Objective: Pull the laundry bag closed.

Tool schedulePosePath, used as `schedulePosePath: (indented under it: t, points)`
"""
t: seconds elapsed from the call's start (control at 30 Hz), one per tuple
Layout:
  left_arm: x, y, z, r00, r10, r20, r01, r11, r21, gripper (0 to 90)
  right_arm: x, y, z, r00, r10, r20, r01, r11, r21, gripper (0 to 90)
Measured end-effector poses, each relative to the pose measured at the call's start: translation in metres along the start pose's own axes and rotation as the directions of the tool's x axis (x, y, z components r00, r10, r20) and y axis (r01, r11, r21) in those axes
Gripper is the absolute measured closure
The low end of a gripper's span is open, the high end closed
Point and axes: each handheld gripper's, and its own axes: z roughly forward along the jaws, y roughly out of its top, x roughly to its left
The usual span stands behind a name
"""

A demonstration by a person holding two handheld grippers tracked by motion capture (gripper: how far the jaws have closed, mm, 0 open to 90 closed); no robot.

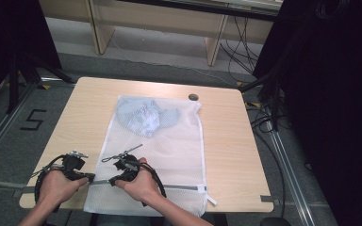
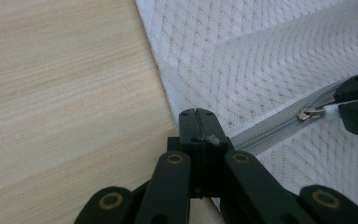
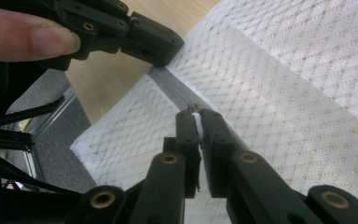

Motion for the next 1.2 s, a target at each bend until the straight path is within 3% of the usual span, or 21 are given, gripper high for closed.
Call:
schedulePosePath:
  t: [0.07, 0.13, 0.23, 0.3, 0.33, 1.2]
  points:
    - [0.0, 0.0, 0.0, 1.0, 0.001, 0.0, -0.001, 1.0, 0.0, 89.9, 0.002, 0.0, -0.001, 0.9998, 0.022, 0.001, -0.022, 1.0, 0.009, 86.9]
    - [0.0, 0.0, 0.0, 1.0, 0.002, 0.0, -0.002, 1.0, 0.0, 89.9, 0.001, 0.0, -0.001, 0.9994, 0.021, -0.028, -0.021, 1.0, 0.01, 86.9]
    - [0.0, 0.0, 0.0, 1.0, 0.001, 0.001, -0.001, 1.0, 0.0, 89.9, 0.001, -0.001, -0.002, 0.9998, 0.019, 0.002, -0.019, 1.0, 0.004, 86.9]
    - [0.0, 0.0, 0.0, 1.0, 0.0, 0.0, 0.0, 1.0, 0.0, 89.9, 0.002, -0.001, -0.003, 0.9982, 0.059, 0.01, -0.059, 0.998, 0.021, 86.9]
    - [0.0, 0.0, 0.0, 1.0, 0.0, 0.001, 0.0, 1.0, 0.0, 89.9, 0.0, -0.001, -0.002, 0.9999, 0.017, 0.003, -0.017, 1.0, -0.001, 86.9]
    - [0.001, 0.0, 0.0, 1.0, 0.0, 0.003, 0.0, 1.0, 0.0, 89.9, -0.005, -0.005, -0.011, 0.9995, 0.027, 0.017, -0.027, 1.0, 0.013, 86.9]
